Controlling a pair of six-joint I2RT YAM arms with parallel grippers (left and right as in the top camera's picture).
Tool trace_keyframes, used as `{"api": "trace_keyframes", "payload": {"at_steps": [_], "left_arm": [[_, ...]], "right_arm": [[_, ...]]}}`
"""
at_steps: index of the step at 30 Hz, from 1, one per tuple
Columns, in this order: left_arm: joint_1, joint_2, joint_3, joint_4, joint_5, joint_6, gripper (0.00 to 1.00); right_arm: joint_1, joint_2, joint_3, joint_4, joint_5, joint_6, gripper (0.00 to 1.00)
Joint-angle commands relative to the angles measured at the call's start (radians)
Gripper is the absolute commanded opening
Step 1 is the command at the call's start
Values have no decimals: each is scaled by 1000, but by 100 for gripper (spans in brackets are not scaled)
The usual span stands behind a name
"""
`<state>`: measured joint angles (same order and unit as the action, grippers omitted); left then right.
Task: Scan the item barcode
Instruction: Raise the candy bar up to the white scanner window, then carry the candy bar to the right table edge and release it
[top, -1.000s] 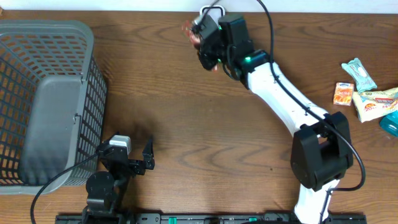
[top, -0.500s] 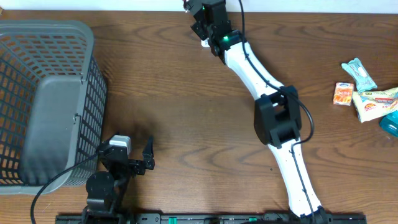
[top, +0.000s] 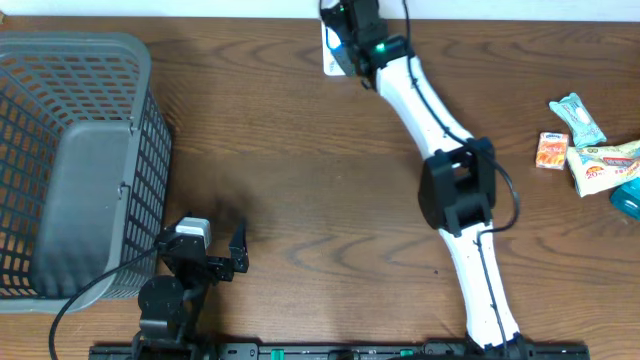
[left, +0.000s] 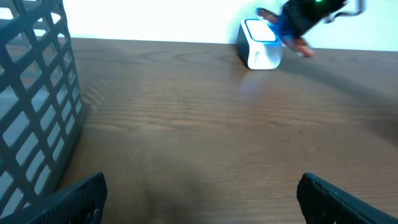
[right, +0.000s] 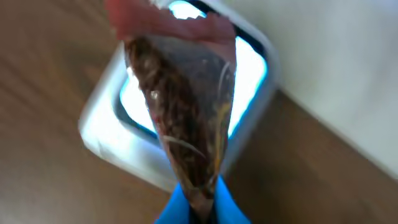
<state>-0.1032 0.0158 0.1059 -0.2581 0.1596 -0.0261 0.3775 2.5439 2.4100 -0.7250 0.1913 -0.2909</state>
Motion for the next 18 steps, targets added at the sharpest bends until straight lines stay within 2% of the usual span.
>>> {"api": "trace_keyframes", "payload": {"at_steps": [1, 3, 5, 9, 14, 18], "left_arm": [[-5, -5, -22, -10, 13, -2, 98], [-5, -5, -22, -10, 13, -2, 98], [-5, -5, -22, -10, 13, -2, 98], [-5, -5, -22, -10, 13, -2, 98], [-5, -5, -22, -10, 13, -2, 98], [-5, -5, -22, -10, 13, -2, 98]], "right_arm": [[-58, -222, 29, -217, 164, 236, 1], [-82, -253, 29, -326, 161, 311, 1], [-156, -305, 29, -593, 161, 484, 1], [-264, -306, 23, -832, 137, 522, 1], [-403, -305, -56, -966, 135, 525, 1], [-499, -308, -161, -974, 140, 600, 1]]}}
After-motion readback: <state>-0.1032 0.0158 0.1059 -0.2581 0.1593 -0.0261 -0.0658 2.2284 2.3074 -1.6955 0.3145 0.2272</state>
